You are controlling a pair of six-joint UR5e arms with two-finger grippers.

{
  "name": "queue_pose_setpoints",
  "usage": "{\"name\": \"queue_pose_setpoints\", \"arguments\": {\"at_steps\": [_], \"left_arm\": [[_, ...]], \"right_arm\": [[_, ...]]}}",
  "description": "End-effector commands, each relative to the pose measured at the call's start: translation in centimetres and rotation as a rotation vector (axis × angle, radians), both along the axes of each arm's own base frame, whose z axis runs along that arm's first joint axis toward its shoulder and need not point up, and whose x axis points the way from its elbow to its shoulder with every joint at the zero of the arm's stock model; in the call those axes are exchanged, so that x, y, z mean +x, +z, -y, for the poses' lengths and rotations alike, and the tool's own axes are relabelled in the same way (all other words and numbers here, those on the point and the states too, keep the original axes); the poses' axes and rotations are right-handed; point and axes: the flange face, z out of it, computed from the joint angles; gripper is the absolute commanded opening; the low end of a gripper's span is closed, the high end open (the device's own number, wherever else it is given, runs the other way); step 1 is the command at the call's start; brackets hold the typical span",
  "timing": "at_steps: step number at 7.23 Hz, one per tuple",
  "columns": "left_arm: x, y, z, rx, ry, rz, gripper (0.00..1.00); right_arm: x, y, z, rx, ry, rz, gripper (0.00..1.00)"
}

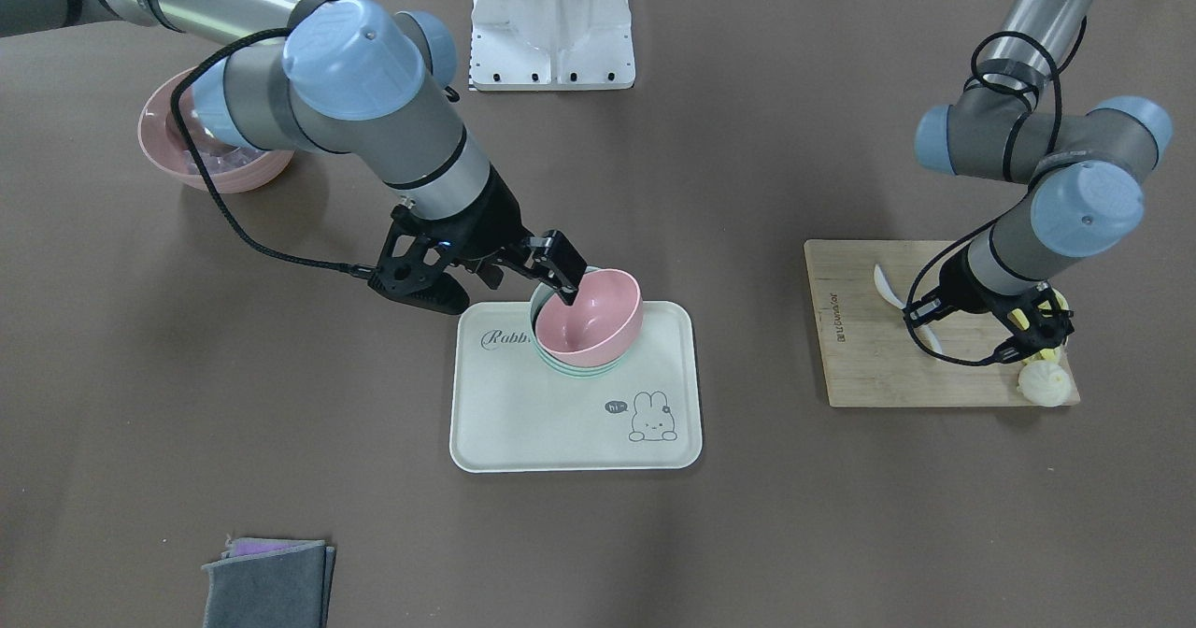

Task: Stack pink bowl on green and place spoon
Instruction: 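Open the right gripper and lift away while the left gripper grasps the white spoon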

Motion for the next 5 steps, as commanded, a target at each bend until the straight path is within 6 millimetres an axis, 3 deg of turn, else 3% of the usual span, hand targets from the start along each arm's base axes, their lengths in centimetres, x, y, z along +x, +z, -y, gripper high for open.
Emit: {"name": "queue_pose_setpoints", "arguments": {"at_steps": [1,2,4,5], "left_arm": [[0.9,-3.8,1.2,0.036,-0.004,-0.039,0.0],[1.7,-7.8,2.3,0.05,-0.034,-0.077,0.0],[3.6,-20.7,3.9,0.02,-0.097,-0.238,0.0],[4.3,-25.7,4.4,0.024,-0.123,-0.281,0.0]], "right_arm": [[2.6,1.5,-0.4,0.005,-0.001,0.008,1.0],[4.5,2.8,0.3,-0.006,-0.02,0.01,1.0],[11.6,9.5,0.2,0.061,-0.069,-0.016,1.0],[13.9,12.4,0.6,0.103,-0.084,-0.047,1.0]]}}
